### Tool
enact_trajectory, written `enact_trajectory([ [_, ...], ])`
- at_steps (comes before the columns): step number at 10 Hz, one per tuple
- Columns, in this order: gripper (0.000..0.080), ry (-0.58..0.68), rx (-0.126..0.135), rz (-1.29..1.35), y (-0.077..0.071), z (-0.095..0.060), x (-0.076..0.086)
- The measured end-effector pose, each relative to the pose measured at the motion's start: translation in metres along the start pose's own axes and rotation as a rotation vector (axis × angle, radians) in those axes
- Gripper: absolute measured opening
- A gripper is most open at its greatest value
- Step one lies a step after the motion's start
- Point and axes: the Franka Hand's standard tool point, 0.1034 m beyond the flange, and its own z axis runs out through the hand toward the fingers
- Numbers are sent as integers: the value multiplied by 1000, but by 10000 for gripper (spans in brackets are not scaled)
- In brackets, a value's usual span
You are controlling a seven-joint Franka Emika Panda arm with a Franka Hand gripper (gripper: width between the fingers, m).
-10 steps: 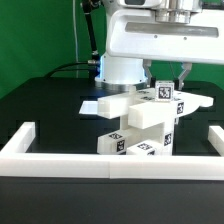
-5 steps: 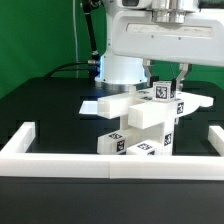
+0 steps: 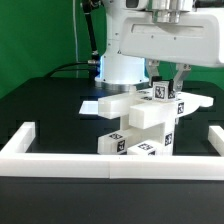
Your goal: Assemble chair
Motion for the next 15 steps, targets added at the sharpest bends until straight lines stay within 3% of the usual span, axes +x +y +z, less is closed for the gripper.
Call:
enact_trajectory([
  [14,284,-53,19,883,-7,1,-9],
  [15,334,-52,19,873,-7,1,-9],
])
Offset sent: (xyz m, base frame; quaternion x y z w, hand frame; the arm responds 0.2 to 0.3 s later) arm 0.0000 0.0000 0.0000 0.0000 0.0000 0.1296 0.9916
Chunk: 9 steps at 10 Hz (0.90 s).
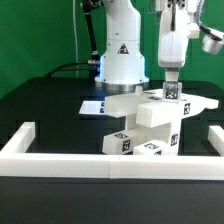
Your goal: Assemble chair
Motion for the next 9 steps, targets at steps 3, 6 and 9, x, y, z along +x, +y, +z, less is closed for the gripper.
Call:
enact_trajectory([
  [3,610,2,1,-262,-1,0,-2],
  [6,647,6,17,-519,-3,0,-1],
  [9,648,21,14,-827,-2,0,-1],
])
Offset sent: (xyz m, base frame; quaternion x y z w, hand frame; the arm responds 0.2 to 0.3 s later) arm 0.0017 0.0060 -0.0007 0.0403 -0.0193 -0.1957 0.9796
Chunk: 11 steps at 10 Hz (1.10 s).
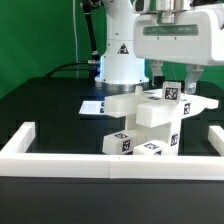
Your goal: Assemble chair
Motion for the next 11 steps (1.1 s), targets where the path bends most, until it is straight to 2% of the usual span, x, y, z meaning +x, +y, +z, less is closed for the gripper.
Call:
enact_trajectory([
  [5,648,16,-2,-479,-1,-1,3],
  [7,648,21,-12,-616,0,-1,4],
  [8,547,21,-12,-617,0,-1,4],
  [9,547,21,-12,-615,0,-1,4],
  [10,365,21,-12,-615,0,-1,4],
  [11,281,21,-12,-615,0,-1,4],
])
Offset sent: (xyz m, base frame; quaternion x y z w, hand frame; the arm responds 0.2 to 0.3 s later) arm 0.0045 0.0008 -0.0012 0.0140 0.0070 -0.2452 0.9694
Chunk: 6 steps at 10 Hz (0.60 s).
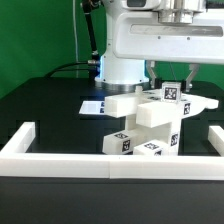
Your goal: Assemble chair
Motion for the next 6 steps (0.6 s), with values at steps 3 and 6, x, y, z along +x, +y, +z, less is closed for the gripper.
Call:
enact_trajectory([
  [3,282,0,1,26,0,0,0],
  [6,282,-1,2,173,0,0,0],
])
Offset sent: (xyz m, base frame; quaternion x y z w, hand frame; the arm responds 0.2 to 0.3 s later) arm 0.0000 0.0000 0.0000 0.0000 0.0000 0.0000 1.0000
